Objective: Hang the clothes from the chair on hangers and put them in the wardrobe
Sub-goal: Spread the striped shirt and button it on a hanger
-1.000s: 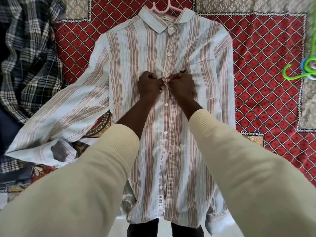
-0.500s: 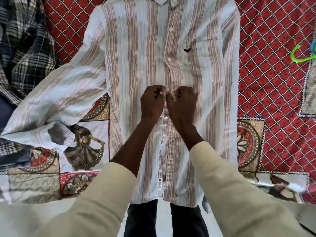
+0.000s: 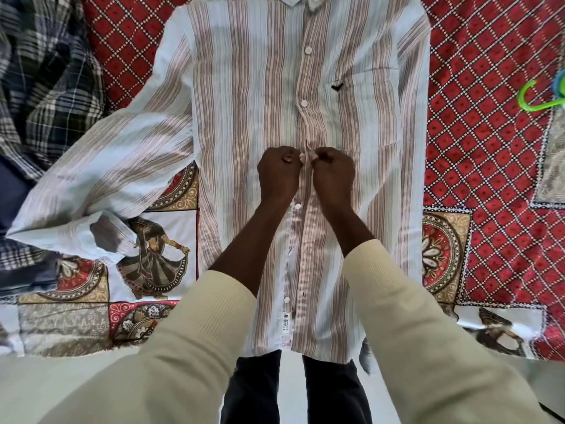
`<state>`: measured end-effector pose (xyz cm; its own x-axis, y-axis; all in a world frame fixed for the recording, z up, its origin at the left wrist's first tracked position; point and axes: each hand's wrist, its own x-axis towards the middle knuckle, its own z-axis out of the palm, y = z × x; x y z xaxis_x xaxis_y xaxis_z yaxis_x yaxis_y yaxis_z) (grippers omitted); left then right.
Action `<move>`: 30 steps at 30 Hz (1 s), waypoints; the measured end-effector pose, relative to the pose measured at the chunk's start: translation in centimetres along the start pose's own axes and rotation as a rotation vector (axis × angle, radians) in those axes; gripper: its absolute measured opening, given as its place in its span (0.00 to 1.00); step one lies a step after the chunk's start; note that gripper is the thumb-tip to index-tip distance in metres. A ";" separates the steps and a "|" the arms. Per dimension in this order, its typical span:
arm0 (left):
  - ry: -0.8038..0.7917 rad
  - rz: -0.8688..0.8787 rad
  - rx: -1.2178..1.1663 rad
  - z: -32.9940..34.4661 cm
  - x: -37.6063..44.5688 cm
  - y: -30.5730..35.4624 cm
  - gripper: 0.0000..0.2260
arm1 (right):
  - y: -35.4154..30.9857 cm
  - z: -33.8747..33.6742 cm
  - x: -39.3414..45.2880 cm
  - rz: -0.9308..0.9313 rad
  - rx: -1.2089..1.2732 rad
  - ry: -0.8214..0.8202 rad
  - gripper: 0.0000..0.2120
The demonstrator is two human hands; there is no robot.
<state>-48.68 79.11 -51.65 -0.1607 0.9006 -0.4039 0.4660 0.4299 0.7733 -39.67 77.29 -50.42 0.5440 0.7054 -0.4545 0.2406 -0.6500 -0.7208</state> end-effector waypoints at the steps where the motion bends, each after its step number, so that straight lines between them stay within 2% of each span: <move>1: -0.005 -0.030 -0.014 0.1 0.1 0.3 0.06 | -0.2 -0.2 0.1 0.034 0.037 -0.026 0.06; 6: -0.045 -0.149 0.019 0.3 0.4 0.9 0.08 | -0.9 -0.5 0.2 0.071 -0.199 -0.058 0.07; 7: -0.052 -0.165 0.011 0.2 0.4 1.0 0.07 | -1.0 -0.7 0.3 0.104 -0.127 -0.071 0.08; 9: -0.062 -0.198 -0.042 -0.2 0.5 1.3 0.08 | -1.2 -1.4 0.3 0.204 0.169 -0.113 0.08; 11: -0.066 -0.237 -0.118 -0.7 0.7 1.4 0.09 | -1.4 -2.2 0.0 0.285 0.378 -0.212 0.05; 14: -0.071 -0.281 -0.149 -0.9 0.9 1.4 0.08 | -1.1 -2.5 0.0 0.357 0.478 -0.347 0.09; 16: -0.058 -0.281 -0.138 -0.9 0.7 1.5 0.05 | -1.4 -2.4 0.0 0.388 0.456 -0.344 0.09; 23: 0.039 -0.259 -0.151 -0.8 0.1 1.2 0.06 | -2.2 -1.1 -1.1 0.212 0.437 -0.259 0.02; 26: 0.105 -0.271 -0.205 -0.8 -0.5 0.8 0.05 | -1.6 -0.1 -1.5 0.162 0.366 -0.238 0.04; 30: 0.017 -0.306 -0.348 -1.3 -0.6 0.2 0.06 | -1.3 0.5 -1.4 0.182 0.335 -0.219 0.05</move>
<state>-49.58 78.71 -50.59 -0.2613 0.7286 -0.6332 0.0755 0.6694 0.7391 -41.12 77.30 -49.09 0.3614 0.6547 -0.6639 -0.1371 -0.6670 -0.7323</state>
